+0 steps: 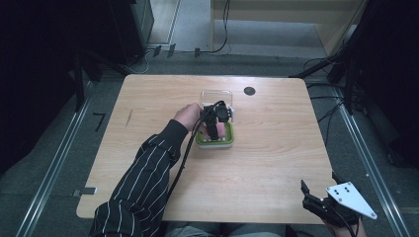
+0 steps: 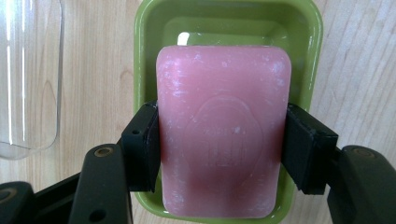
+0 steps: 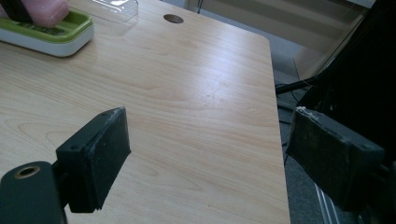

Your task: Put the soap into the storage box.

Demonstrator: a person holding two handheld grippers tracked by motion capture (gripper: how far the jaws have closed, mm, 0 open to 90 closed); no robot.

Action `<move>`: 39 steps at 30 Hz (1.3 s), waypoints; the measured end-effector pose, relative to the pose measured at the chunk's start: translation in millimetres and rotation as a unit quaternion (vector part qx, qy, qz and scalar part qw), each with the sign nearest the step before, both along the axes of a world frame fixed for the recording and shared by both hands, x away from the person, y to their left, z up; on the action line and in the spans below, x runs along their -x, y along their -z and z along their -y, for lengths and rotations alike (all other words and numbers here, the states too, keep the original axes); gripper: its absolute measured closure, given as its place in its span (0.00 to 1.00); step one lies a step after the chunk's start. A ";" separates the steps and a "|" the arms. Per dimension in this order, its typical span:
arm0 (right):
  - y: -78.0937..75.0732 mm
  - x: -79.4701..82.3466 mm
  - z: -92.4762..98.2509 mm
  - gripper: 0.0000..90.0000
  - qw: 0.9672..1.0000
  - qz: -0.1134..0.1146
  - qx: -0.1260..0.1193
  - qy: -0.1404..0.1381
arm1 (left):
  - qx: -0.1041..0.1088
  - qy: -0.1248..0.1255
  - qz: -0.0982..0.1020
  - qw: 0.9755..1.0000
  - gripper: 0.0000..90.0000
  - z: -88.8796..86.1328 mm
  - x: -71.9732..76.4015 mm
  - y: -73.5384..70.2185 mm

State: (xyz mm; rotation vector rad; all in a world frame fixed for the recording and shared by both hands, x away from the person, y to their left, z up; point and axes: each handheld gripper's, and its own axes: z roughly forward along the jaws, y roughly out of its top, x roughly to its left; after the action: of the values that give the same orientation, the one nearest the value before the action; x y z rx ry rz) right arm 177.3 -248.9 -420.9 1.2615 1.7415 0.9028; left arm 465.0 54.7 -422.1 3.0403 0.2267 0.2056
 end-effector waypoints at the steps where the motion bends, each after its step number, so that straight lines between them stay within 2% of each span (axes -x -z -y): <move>1: 0.0 0.0 0.0 0.15 1.000 0.000 0.000 0.000 | -0.002 0.000 0.001 1.000 0.43 0.4 0.2 0.7; 17: 0.1 -0.2 0.0 0.15 1.000 -0.001 -0.001 0.000 | 0.001 0.002 0.002 1.000 0.43 0.2 -3.2 6.3; 29: 0.0 0.0 0.2 0.15 1.000 0.000 -0.001 0.001 | -0.009 0.003 -0.001 1.000 0.43 1.2 -2.3 13.4; 39: -0.1 -0.1 -0.1 0.15 1.000 -0.001 0.000 0.000 | -0.007 0.004 -0.002 1.000 0.43 1.6 -2.3 14.2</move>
State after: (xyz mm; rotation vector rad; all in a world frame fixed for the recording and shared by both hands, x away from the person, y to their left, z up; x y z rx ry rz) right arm 177.4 -248.8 -420.8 1.2635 1.7427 0.9012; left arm 467.3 53.1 -436.3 3.0551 0.2143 0.2007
